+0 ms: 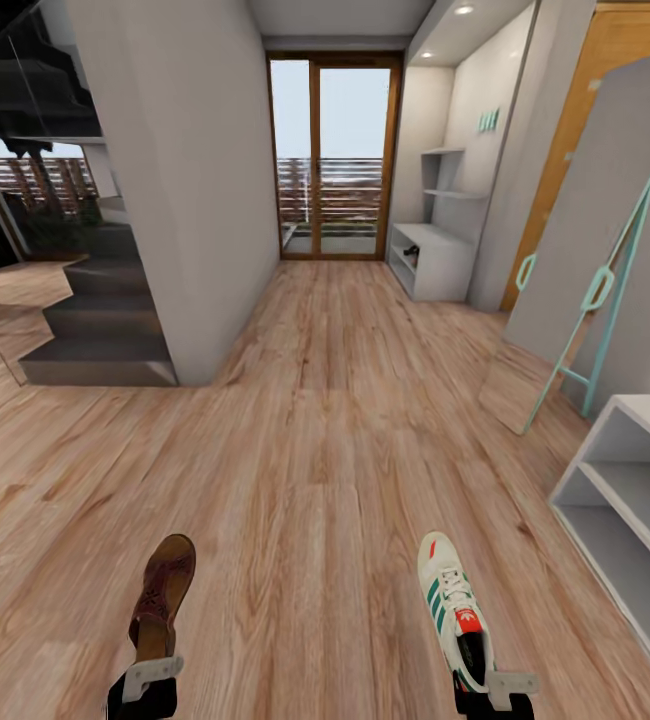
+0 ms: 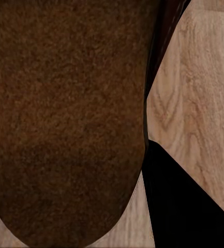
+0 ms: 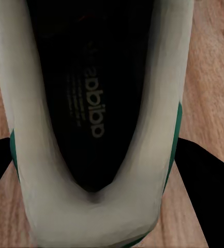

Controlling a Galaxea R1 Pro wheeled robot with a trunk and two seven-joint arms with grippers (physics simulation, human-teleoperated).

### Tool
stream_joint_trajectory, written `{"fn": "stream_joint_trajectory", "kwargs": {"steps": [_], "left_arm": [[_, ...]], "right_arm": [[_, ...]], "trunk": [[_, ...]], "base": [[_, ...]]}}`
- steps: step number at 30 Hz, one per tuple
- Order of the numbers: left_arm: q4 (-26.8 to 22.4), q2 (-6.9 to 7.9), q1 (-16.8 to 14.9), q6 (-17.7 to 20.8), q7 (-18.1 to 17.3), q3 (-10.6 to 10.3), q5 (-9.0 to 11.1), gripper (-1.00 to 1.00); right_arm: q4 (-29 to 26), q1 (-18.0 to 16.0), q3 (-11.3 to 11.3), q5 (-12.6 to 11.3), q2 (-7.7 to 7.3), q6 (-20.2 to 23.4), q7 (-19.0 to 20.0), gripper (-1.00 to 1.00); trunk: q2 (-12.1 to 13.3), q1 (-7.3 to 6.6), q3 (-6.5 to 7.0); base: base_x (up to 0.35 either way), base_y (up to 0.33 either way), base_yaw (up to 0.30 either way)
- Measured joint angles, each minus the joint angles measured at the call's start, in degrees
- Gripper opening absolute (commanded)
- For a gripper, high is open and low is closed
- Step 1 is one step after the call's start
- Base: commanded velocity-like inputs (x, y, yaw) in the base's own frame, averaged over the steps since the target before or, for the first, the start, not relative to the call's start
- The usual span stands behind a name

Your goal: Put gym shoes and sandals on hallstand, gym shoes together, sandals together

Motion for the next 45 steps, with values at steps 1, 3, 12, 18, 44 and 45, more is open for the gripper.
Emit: {"fn": "stream_joint_trajectory", "kwargs": {"steps": [1, 3, 12, 18, 44, 45], "left_arm": [[0.0, 0.00, 0.0, 0.0, 0.0, 0.0, 0.0, -1.00], [0.0, 0.00, 0.0, 0.0, 0.0, 0.0, 0.0, -1.00], [0.0, 0.00, 0.0, 0.0, 0.0, 0.0, 0.0, -1.00], [0.0, 0.00, 0.0, 0.0, 0.0, 0.0, 0.0, -1.00], [0.0, 0.00, 0.0, 0.0, 0.0, 0.0, 0.0, -1.00], [0.0, 0.00, 0.0, 0.0, 0.0, 0.0, -0.1, -1.00]], "right_arm": [[0.0, 0.0, 0.0, 0.0, -0.01, 0.0, 0.0, -1.00], [0.0, 0.0, 0.0, 0.0, 0.00, 0.0, 0.0, -1.00], [0.0, 0.0, 0.0, 0.0, 0.01, 0.0, 0.0, -1.00], [0.0, 0.0, 0.0, 0.0, 0.01, 0.0, 0.0, -1.00], [0.0, 0.0, 0.0, 0.0, 0.00, 0.0, 0.0, -1.00], [0.0, 0.0, 0.0, 0.0, 0.01, 0.0, 0.0, -1.00]], "trunk": [[0.0, 0.00, 0.00], [0.0, 0.00, 0.00], [0.0, 0.00, 0.00], [0.0, 0.00, 0.00], [0.0, 0.00, 0.00], [0.0, 0.00, 0.00]], "base": [[0.338, 0.000, 0.000], [0.338, 0.000, 0.000], [0.338, 0.000, 0.000], [0.338, 0.000, 0.000], [0.338, 0.000, 0.000], [0.338, 0.000, 0.000]]}}
